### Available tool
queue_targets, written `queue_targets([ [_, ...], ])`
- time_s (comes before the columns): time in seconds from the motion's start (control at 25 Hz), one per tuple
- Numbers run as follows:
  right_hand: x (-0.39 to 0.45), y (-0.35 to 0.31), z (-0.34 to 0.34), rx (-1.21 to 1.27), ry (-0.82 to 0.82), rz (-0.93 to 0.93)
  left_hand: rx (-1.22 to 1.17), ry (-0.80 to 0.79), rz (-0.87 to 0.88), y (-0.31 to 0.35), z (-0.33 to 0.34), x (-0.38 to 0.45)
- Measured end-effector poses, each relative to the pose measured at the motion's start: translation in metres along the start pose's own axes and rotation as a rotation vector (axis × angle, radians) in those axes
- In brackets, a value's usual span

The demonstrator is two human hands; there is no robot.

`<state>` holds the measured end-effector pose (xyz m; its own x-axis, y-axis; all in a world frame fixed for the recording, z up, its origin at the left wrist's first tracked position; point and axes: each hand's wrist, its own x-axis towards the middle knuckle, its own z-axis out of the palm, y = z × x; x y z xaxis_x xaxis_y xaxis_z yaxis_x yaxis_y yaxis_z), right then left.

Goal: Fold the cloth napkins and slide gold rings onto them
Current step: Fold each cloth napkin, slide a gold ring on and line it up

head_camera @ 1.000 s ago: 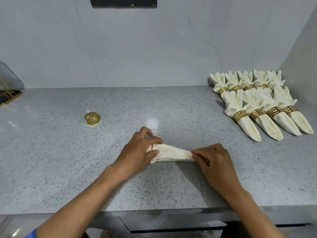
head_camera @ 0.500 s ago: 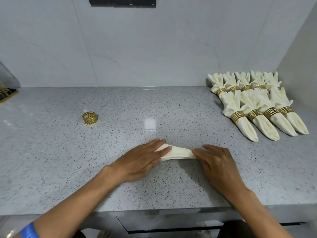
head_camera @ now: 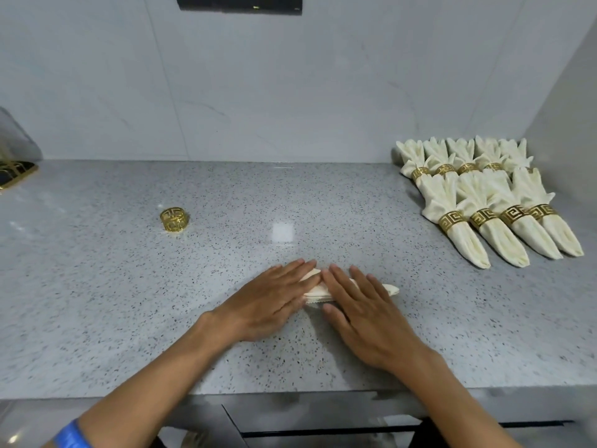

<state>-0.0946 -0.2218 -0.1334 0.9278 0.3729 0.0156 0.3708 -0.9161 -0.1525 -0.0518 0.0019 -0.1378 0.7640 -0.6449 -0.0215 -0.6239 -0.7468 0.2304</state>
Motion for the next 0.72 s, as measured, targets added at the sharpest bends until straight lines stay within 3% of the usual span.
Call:
queue_targets([
  [0.16,0.002,0.005,0.0,-0.064,-0.034,-0.003,-0.068,-0.05,-0.028,0.011,-0.009,0.0],
  [0.24,0.003,-0.002,0.0,-0.077,-0.062,0.001,-0.205,0.074,-0.124,-0.004,-0.027,-0.014],
  [0.36,0.006,-0.006,0.0,-0.084,-0.073,0.008,-0.155,0.6,-0.612,-0.065,-0.061,-0.034],
  [0.4,0.007,-0.007,0.001,-0.089,-0.076,0.009,-0.079,0.672,-0.789,-0.091,-0.067,-0.041],
  [0.48,0.007,-0.008,0.001,-0.085,-0.08,0.009,0.031,0.599,-1.007,-0.13,-0.073,-0.048],
  [0.52,0.007,-0.009,0.001,-0.077,-0.081,0.009,0.045,0.554,-1.037,-0.14,-0.076,-0.047],
  [0.6,0.008,-0.008,0.003,-0.055,-0.07,0.01,-0.035,0.638,-0.995,-0.137,-0.078,-0.044],
  [0.64,0.008,-0.007,0.005,-0.047,-0.066,0.014,-0.1,0.714,-0.909,-0.124,-0.078,-0.043],
  [0.72,0.01,-0.006,0.006,-0.029,-0.048,0.017,-0.146,0.854,-0.545,-0.077,-0.072,-0.035],
])
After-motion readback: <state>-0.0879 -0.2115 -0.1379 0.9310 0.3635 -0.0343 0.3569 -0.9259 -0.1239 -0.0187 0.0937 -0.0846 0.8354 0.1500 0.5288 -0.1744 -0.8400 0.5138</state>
